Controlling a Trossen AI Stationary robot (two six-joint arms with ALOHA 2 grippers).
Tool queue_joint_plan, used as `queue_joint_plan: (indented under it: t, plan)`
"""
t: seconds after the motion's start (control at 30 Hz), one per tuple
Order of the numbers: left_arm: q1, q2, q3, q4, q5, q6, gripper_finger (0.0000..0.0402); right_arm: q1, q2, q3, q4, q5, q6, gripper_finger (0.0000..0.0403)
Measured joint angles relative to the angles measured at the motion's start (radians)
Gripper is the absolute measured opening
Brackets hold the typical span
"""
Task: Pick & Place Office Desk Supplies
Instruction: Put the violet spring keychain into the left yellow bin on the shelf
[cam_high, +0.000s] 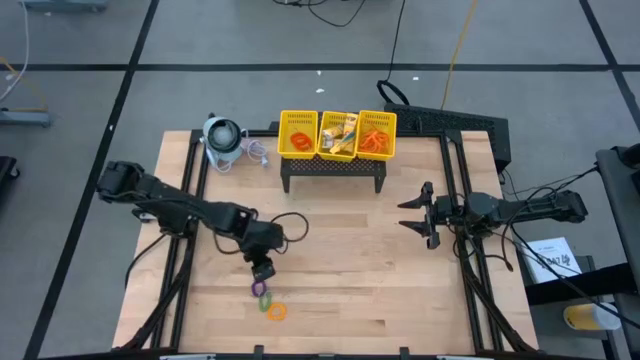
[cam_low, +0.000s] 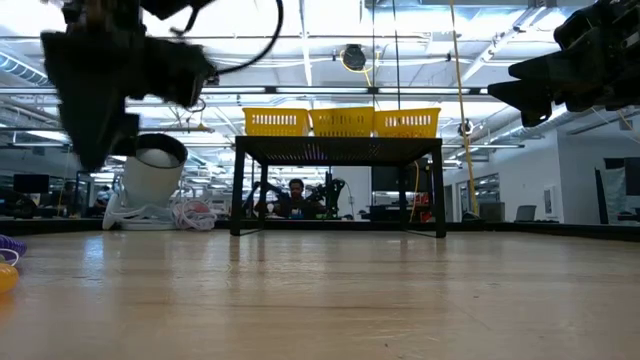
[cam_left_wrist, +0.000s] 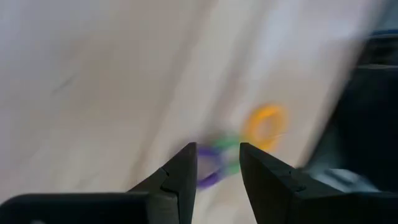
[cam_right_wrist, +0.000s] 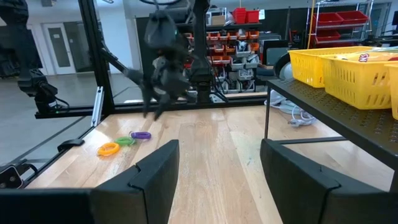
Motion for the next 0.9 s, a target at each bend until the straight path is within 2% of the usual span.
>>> queue_joint_plan:
  t: [0.07,0.17,0.37,0.5,0.7,0.9]
  plan:
    - [-0.008,0.043,0.054,-0.123,-0.044,-0.015,0.0127,0.0,0.0,0.0,0.0,0.0,0.0,0.0215]
    - [-0.023,0.107,0.1,-0.171,-0.058,-0.061,0.0127,0.0,0.0,0.0,0.001,0.0,0.0,0.0215]
    - [-0.082,0.218,0.128,-0.169,0.045,-0.182,0.0127,0.0,0.0,0.0,0.0,0.0,0.0,0.0215]
    - [-0.11,0.25,0.128,-0.172,0.052,-0.247,0.0127,0.0,0.0,0.0,0.0,0.0,0.0,0.0215]
    - [-0.134,0.254,0.128,-0.176,-0.05,-0.302,0.0127,0.0,0.0,0.0,0.0,0.0,0.0,0.0215]
    - [-0.146,0.254,0.128,-0.264,-0.135,-0.306,0.0127,0.0,0.0,0.0,0.0,0.0,0.0,0.0215]
